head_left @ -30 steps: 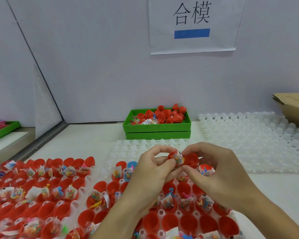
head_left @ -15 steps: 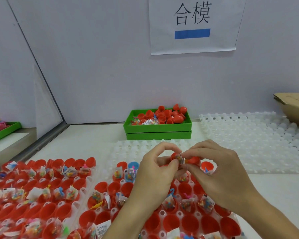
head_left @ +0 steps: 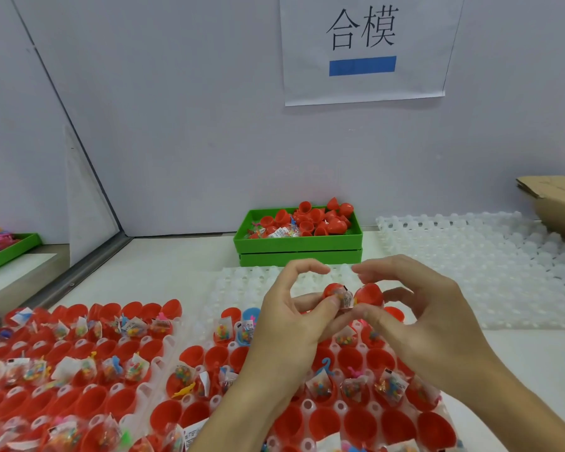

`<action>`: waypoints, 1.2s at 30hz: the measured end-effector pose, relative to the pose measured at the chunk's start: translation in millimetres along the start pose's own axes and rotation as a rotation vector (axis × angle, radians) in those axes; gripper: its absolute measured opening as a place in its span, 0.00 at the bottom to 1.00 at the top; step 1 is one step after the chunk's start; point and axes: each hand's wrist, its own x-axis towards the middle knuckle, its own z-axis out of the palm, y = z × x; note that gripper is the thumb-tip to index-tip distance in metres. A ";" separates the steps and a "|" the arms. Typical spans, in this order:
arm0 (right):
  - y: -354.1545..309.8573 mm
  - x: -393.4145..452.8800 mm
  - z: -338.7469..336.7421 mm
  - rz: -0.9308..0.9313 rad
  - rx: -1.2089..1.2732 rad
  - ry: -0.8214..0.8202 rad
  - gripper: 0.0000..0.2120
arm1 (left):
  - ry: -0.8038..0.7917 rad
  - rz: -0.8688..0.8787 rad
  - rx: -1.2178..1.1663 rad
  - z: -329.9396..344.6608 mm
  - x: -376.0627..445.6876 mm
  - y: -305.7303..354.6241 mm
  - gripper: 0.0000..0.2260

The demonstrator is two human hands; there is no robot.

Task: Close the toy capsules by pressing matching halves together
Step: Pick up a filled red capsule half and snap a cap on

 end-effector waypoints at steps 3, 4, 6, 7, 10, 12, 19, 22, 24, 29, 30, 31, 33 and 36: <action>-0.9 1.9 -2.8 0.084 0.131 -0.042 0.17 | 0.022 -0.010 -0.036 -0.3 0.7 -0.7 0.11; -0.6 2.6 -3.3 0.099 0.152 -0.047 0.17 | 0.027 -0.012 -0.035 -0.3 1.1 -0.9 0.11; 1.0 3.3 -4.2 0.094 0.122 -0.036 0.16 | 0.031 -0.008 -0.017 0.0 1.5 -0.9 0.11; 1.3 3.5 -4.1 0.080 0.081 -0.028 0.16 | 0.030 -0.003 -0.001 0.3 1.4 -0.7 0.11; -0.3 3.2 -2.7 0.026 0.013 -0.027 0.18 | 0.007 0.028 0.053 2.5 0.0 -0.3 0.07; -1.3 2.5 -1.3 -0.009 0.034 -0.044 0.18 | 0.000 0.056 0.094 2.9 -0.9 -0.6 0.06; -2.3 0.5 1.7 -0.026 -0.053 -0.007 0.23 | 0.031 0.123 0.160 4.9 -2.5 -4.3 0.07; -0.8 1.2 2.5 -0.017 -0.055 0.040 0.22 | 0.034 0.112 0.165 3.8 -3.2 -5.3 0.12; -0.8 1.7 2.0 0.003 -0.012 0.076 0.20 | -0.003 0.124 0.189 2.8 -2.6 -4.4 0.12; -2.2 1.3 1.1 0.027 0.132 0.094 0.15 | -0.027 0.176 0.233 3.2 -2.4 -2.4 0.10; -2.1 1.5 1.2 0.027 0.147 0.093 0.15 | -0.025 0.182 0.230 3.4 -2.8 -2.1 0.09; -2.0 1.6 1.4 0.027 0.161 0.092 0.15 | -0.021 0.187 0.229 3.7 -3.1 -1.5 0.09; -2.2 2.0 2.0 0.029 0.189 0.092 0.14 | -0.009 0.199 0.235 3.9 -2.9 -0.7 0.09; -2.1 1.8 2.9 0.024 0.192 0.085 0.15 | 0.001 0.198 0.221 4.5 -2.8 -0.1 0.09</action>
